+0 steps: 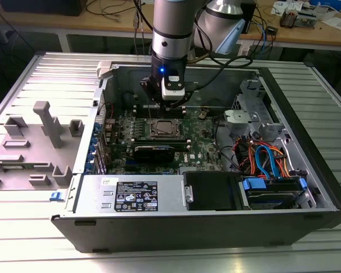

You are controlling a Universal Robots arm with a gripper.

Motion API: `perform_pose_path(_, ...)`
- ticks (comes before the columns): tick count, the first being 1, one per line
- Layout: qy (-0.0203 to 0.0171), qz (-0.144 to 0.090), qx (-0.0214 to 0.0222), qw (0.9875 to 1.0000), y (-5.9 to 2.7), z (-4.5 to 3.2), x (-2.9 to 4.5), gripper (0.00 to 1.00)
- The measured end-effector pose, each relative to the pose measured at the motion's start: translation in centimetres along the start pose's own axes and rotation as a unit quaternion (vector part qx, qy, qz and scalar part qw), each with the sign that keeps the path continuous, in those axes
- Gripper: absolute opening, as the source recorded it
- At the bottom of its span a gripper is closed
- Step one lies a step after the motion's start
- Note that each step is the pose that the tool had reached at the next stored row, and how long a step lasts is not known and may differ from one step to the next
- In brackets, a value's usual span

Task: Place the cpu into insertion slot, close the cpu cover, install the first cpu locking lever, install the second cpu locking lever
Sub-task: 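Install the first cpu locking lever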

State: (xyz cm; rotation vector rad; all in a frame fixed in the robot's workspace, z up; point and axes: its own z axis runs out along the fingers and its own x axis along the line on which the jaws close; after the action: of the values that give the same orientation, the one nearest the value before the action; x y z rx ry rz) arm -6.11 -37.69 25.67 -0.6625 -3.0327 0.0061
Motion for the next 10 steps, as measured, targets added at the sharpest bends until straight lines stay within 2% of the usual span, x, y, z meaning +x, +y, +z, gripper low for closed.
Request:
perform_pose_path(5, -0.0001, -0.002, 0.0, 1.0, 0.0, 0.0, 0.0, 0.11)
perform_pose_path(6, 0.0005, -0.002, -0.0012, 1.0, 0.0, 0.01, 0.0, 0.11)
perform_pose_path(8, 0.0076, -0.003, -0.0166, 0.9998, -0.01, 0.0, 0.0, 0.11)
perform_pose_path(9, 0.01, -0.004, -0.022, 0.9997, -0.01, 0.0, 0.0, 0.11)
perform_pose_path(10, 0.0101, -0.005, -0.0221, 0.9997, 0.0, 0.0, 0.0, 0.11)
